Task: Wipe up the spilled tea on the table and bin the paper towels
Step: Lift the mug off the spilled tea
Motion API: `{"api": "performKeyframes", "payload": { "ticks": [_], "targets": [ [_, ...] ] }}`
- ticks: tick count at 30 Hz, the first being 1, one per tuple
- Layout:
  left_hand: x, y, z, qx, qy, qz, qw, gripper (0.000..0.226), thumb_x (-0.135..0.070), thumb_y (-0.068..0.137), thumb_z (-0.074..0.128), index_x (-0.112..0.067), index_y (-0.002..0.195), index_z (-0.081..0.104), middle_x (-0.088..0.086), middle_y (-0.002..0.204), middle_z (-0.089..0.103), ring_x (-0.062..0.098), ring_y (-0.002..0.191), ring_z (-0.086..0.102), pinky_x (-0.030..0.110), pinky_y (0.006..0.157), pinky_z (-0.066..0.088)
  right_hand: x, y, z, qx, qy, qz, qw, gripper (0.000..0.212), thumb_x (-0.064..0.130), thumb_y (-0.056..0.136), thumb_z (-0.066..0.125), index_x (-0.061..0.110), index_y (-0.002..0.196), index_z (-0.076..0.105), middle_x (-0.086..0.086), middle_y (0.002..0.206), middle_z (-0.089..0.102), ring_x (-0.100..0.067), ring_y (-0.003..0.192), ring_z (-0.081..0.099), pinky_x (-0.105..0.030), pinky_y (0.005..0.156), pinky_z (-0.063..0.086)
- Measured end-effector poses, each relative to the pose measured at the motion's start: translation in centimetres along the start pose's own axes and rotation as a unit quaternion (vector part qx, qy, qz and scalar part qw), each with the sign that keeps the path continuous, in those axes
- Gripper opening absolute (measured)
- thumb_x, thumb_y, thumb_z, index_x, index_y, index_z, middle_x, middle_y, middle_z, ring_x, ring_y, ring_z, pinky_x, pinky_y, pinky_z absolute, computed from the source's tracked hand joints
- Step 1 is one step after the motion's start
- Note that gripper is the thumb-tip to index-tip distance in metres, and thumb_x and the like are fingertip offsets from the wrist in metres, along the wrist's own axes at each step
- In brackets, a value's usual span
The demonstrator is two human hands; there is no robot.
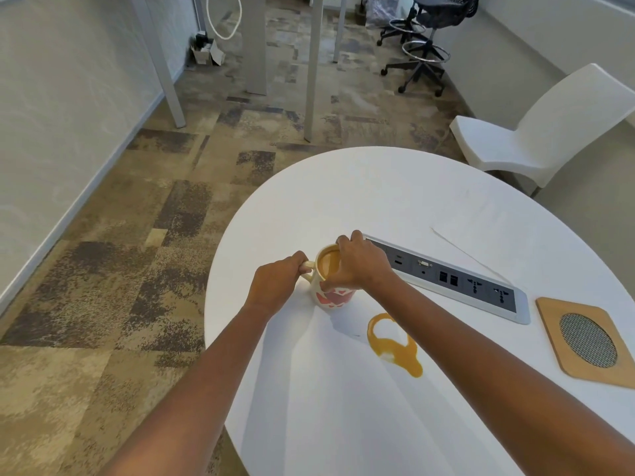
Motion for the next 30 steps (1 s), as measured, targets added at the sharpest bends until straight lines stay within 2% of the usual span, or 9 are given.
{"api": "performKeyframes", "payload": {
  "ticks": [4, 10, 16, 19, 23, 25, 27, 30],
  "targets": [
    [0.6, -0.1, 0.1, 0.002, 0.008, -0.007, 1.0, 0.017, -0.024, 0.096, 0.041, -0.013, 0.101, 0.052, 0.005, 0.09, 0.069, 0.026, 0.068, 0.054, 0.026, 0.061, 0.033, 0.6, 0.4, 0.3, -0.001, -0.013, -0.003, 1.0, 0.085, 0.052, 0.063, 0.075, 0.008, 0.128, 0.041, -0.013, 0.125, 0.044, -0.032, 0.114, 0.052, -0.038, 0.082, 0.047],
    [1.0, -0.3, 0.4, 0.0, 0.008, -0.008, 1.0, 0.017, -0.025, 0.097, 0.04, -0.013, 0.102, 0.052, 0.005, 0.091, 0.069, 0.018, 0.064, 0.045, 0.024, 0.061, 0.033, 0.8, 0.5, 0.4, 0.0, -0.016, -0.007, 1.0, 0.085, 0.052, 0.063, 0.075, 0.008, 0.128, 0.042, -0.013, 0.126, 0.044, -0.031, 0.114, 0.052, -0.038, 0.082, 0.048],
    [0.8, -0.4, 0.4, 0.003, -0.003, -0.013, 1.0, 0.019, -0.026, 0.097, 0.041, -0.013, 0.102, 0.053, 0.004, 0.092, 0.069, 0.016, 0.065, 0.046, 0.022, 0.063, 0.034, 0.7, 0.5, 0.5, 0.002, -0.021, -0.01, 1.0, 0.086, 0.052, 0.064, 0.075, 0.008, 0.129, 0.04, -0.013, 0.127, 0.044, -0.031, 0.115, 0.051, -0.039, 0.084, 0.048],
    [0.7, -0.5, 0.3, 0.01, -0.003, -0.015, 1.0, 0.018, -0.025, 0.097, 0.041, -0.013, 0.103, 0.053, 0.005, 0.093, 0.069, 0.021, 0.069, 0.054, 0.023, 0.064, 0.037, 0.7, 0.5, 0.5, 0.004, -0.021, -0.009, 1.0, 0.087, 0.052, 0.065, 0.075, 0.008, 0.13, 0.039, -0.013, 0.128, 0.043, -0.031, 0.116, 0.05, -0.038, 0.085, 0.048],
    [0.7, -0.7, 0.5, 0.011, -0.038, -0.036, 0.999, 0.017, -0.027, 0.097, 0.039, -0.016, 0.102, 0.052, 0.005, 0.092, 0.068, 0.019, 0.068, 0.051, 0.023, 0.065, 0.037, 0.7, 0.4, 0.8, 0.013, -0.025, -0.007, 1.0, 0.087, 0.05, 0.067, 0.074, 0.009, 0.133, 0.035, -0.013, 0.131, 0.04, -0.031, 0.119, 0.047, -0.038, 0.086, 0.047],
    [0.6, -0.8, 0.5, 0.007, -0.059, -0.038, 0.998, 0.022, -0.03, 0.097, 0.038, -0.019, 0.111, 0.051, 0.004, 0.098, 0.069, 0.022, 0.075, 0.058, 0.026, 0.069, 0.041, 0.6, 0.2, 1.0, 0.013, -0.021, -0.008, 1.0, 0.088, 0.051, 0.069, 0.073, 0.011, 0.136, 0.032, -0.013, 0.133, 0.039, -0.031, 0.121, 0.046, -0.039, 0.088, 0.047],
    [0.2, -1.0, 0.4, -0.002, -0.08, -0.038, 0.996, 0.031, -0.03, 0.097, 0.039, -0.019, 0.125, 0.047, 0.004, 0.114, 0.067, 0.028, 0.094, 0.065, 0.032, 0.081, 0.048, 0.3, -0.2, 1.2, 0.007, 0.009, -0.01, 1.0, 0.092, 0.055, 0.071, 0.069, 0.014, 0.141, 0.025, -0.013, 0.137, 0.037, -0.033, 0.124, 0.044, -0.042, 0.091, 0.046],
    [-0.8, -1.1, -0.4, -0.083, -0.119, -0.045, 0.988, 0.036, -0.026, 0.096, 0.041, -0.013, 0.129, 0.046, 0.006, 0.13, 0.059, 0.029, 0.111, 0.061, 0.037, 0.088, 0.049, -0.8, -1.4, 1.2, -0.023, 0.066, -0.004, 0.998, 0.091, 0.062, 0.076, 0.059, 0.019, 0.146, 0.018, -0.013, 0.143, 0.034, -0.036, 0.129, 0.041, -0.045, 0.095, 0.045]
  ]
}}
Point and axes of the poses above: each hand's wrist, its own y-axis towards the middle knuckle, its own z-axis out of the palm, x = y × z, the point moved 4 cm from there along y, towards the middle knuckle
